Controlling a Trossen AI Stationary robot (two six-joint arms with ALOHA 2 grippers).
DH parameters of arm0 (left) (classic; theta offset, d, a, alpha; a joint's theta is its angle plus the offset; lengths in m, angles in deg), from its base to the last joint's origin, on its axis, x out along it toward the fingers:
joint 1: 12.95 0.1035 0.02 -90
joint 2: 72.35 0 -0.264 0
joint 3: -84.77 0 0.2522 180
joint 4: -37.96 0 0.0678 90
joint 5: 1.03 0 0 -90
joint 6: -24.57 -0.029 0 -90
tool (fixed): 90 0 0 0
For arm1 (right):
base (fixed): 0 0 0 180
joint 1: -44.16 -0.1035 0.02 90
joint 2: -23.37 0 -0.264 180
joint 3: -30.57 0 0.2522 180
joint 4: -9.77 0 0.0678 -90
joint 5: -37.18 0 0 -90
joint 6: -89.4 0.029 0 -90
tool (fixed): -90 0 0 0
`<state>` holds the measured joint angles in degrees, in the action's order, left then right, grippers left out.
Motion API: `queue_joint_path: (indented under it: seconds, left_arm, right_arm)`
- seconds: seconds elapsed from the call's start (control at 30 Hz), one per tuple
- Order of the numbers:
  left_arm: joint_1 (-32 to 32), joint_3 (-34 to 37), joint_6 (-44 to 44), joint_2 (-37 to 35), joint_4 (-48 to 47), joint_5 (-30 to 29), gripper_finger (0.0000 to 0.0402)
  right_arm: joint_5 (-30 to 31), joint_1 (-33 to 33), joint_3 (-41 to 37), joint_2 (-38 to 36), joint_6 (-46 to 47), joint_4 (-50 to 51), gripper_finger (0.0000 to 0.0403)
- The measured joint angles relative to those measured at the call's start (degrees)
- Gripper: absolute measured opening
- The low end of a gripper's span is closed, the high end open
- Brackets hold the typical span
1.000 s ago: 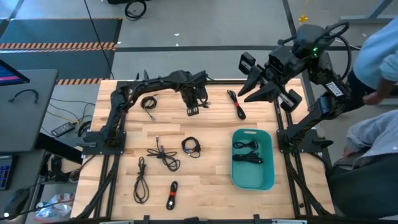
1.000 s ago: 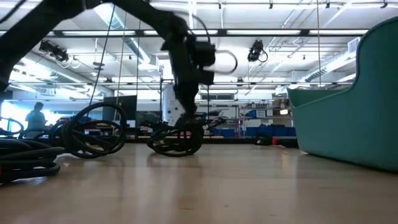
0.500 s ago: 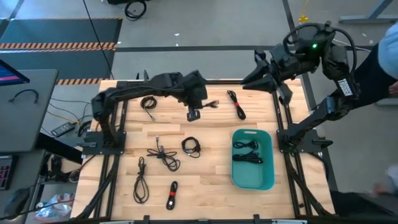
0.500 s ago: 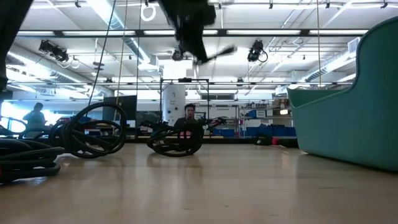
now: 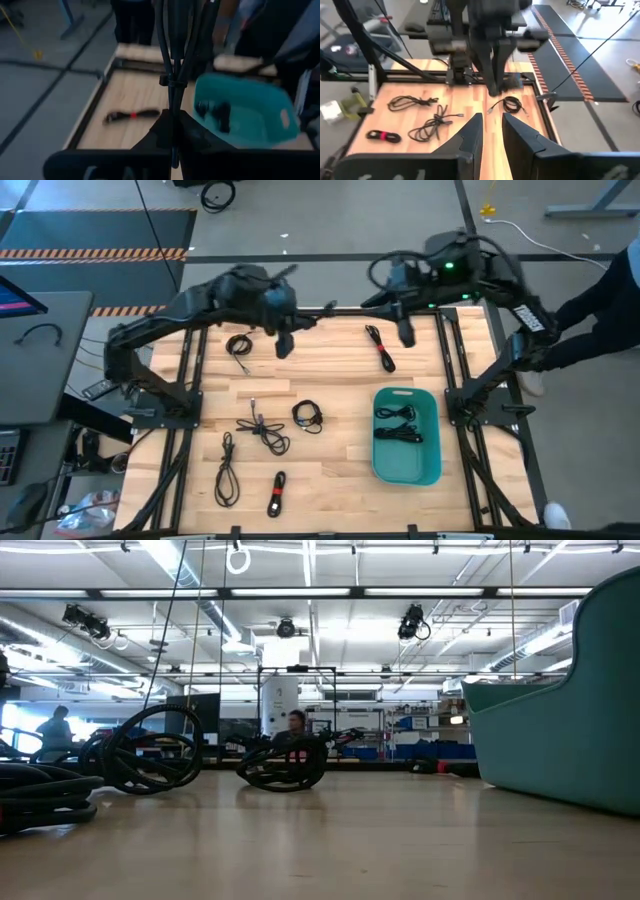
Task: Pick and place USB-C Cables
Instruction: Put the black charger cable into the green bin
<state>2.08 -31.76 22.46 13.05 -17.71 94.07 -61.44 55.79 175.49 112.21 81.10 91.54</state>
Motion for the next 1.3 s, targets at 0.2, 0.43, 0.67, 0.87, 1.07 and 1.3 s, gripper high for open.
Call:
queue_joint_path:
  seconds: [0.2,0.43,0.67,0.87,1.07,1.3]
  left_arm:
    - [-0.79,0.00,0.05,-3.66,1.80,0.08,0.0009]
    - [-0.82,0.00,0.07,-4.81,1.00,0.10,0.0009]
    - [-0.82,0.00,0.00,-4.74,-1.22,0.13,0.0009]
    - [-0.79,-0.02,-0.04,-4.72,-4.08,0.22,0.0009]
    - [-0.79,-0.02,-1.17,-4.68,-3.78,0.24,0.0009]
    - [-0.79,-0.01,-1.29,-4.68,-3.15,0.31,0.0009]
  right_arm:
    - [-0.47,0.77,0.00,5.12,-3.73,-6.17,0.0081]
    - [-3.01,1.16,-0.02,11.34,-4.98,-12.41,0.0134]
    - [-9.61,0.53,-0.04,15.08,-5.35,-19.73,0.0199]
    - [-12.18,0.46,-0.04,14.67,-5.33,-23.11,0.0214]
    - [-12.07,0.54,0.00,13.90,-5.12,-21.62,0.0172]
    - [-11.89,0.63,0.00,14.05,-5.22,-20.81,0.0105]
